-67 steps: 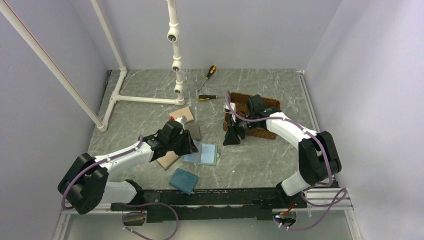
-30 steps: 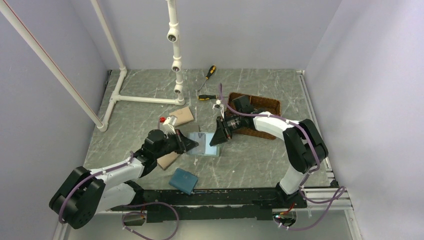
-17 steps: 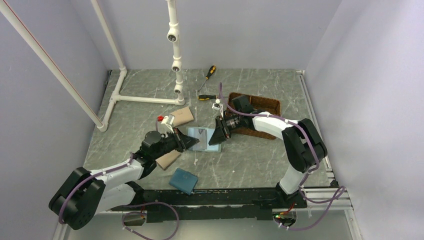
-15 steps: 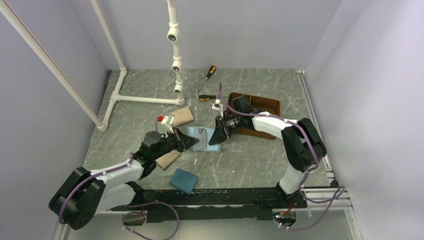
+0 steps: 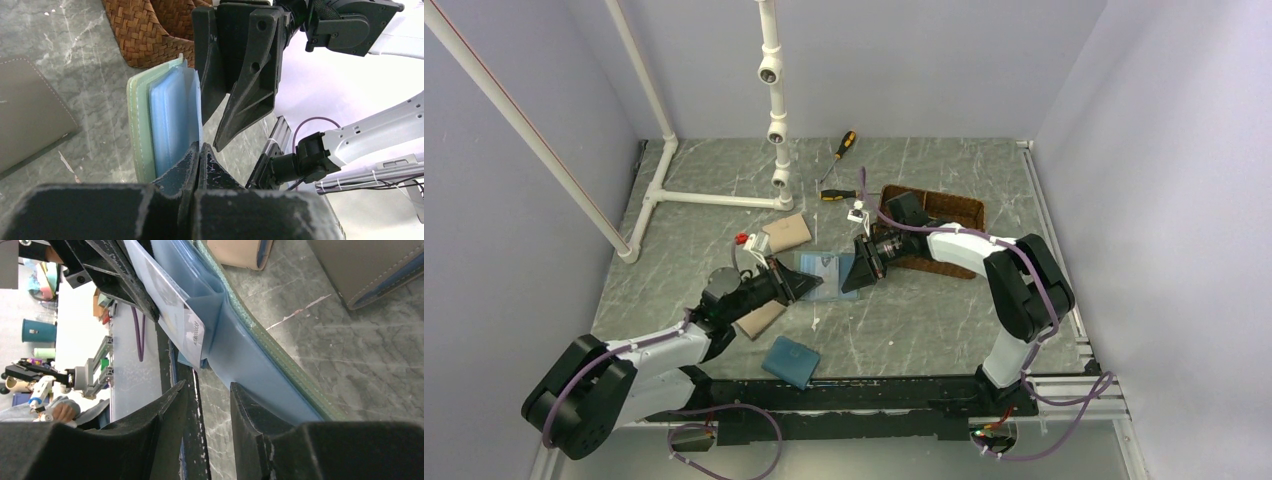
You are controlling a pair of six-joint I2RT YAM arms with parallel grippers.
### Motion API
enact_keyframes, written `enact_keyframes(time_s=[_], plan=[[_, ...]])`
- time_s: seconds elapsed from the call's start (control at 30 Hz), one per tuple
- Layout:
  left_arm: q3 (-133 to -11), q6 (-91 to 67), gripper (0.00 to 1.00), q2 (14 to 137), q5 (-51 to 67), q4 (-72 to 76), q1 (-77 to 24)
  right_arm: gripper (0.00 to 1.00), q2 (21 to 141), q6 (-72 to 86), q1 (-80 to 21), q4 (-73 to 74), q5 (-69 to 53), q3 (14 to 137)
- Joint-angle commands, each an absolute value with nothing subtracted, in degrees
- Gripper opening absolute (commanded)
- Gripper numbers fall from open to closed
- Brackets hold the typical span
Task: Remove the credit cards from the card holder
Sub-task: Remove the credit card from the card holder.
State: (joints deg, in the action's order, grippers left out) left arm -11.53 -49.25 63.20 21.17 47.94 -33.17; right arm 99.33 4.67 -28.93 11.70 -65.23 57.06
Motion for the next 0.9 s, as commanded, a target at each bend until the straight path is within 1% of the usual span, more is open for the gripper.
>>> enact_keyframes(time_s=[0.0,0.5,0.87], plan=[[-9.64,-50.67,0.00,61.82,21.62,56.91,-32.98,0.40,99.84,2.15,-28.92,12.94,-68.11,59.92],[-7.37,-51.90,0.00,63.69,21.90,67.28,-33.13,0.41,99.69,1.18,-28.56,13.84,-70.34,60.47],[-7.07,-52.34,0.00,66.45,20.79,71.89,-34.49,0.42,99.43,5.34,-28.48,10.56,-73.50,59.95]])
